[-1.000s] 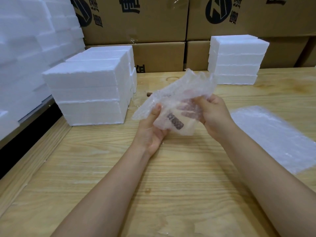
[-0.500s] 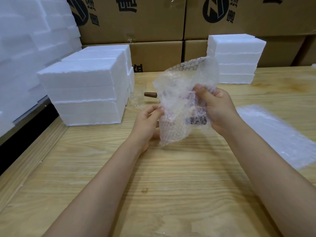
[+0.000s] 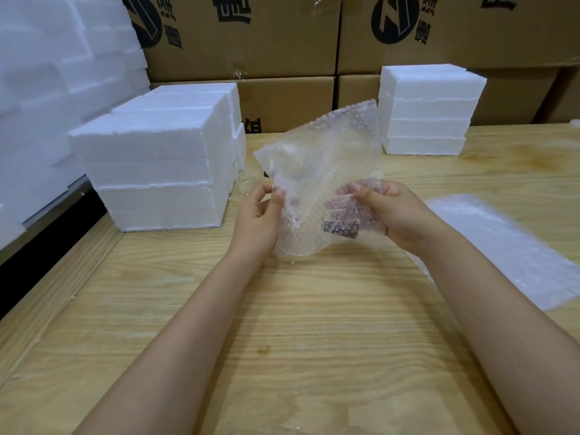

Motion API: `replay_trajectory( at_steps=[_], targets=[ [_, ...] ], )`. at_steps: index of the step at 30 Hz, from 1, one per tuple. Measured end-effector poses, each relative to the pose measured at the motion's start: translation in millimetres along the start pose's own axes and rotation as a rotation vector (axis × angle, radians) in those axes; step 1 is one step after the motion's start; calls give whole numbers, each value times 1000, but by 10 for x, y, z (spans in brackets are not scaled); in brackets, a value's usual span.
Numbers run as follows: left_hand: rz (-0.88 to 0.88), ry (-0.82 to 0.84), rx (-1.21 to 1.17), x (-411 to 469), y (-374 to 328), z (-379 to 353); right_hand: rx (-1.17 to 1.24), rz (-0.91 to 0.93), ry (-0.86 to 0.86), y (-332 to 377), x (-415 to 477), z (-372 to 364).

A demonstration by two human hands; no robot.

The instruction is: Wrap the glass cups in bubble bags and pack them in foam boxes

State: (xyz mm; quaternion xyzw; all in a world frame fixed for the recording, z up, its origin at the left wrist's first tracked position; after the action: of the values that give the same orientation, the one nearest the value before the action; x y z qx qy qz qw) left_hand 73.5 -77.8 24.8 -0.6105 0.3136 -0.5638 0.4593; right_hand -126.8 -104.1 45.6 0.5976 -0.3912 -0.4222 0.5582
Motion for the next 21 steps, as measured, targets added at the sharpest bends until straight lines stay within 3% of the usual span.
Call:
replay_trajectory(
  at_steps=[4,12,17,21],
  targets=[
    [-72,-10,133,-32,75,-50,30,-17,-191,-67,35,-31],
    [-258,-38,184,-127,-5,-202,-318,-45,-220,-109,28,-290],
    [-298,-7,110,-179,-65,-245,-410,-86,-126,-187,52,-384],
    [-246,46,-68,-172,-111,-264,-509,-116,-239,-203,80,-385]
  ],
)
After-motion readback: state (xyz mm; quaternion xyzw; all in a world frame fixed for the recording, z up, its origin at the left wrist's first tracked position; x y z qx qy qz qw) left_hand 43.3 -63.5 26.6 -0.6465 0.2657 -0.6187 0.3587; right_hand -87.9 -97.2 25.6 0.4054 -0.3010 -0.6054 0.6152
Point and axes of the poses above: each hand's wrist, its own x-axis towards the middle knuckle, its own z-axis out of the back of the hand, y = z × x, the point moved 2 cm from there along x, towards the middle knuckle, and after that the axes turned 9 degrees about -z, right-handed, at the moved point
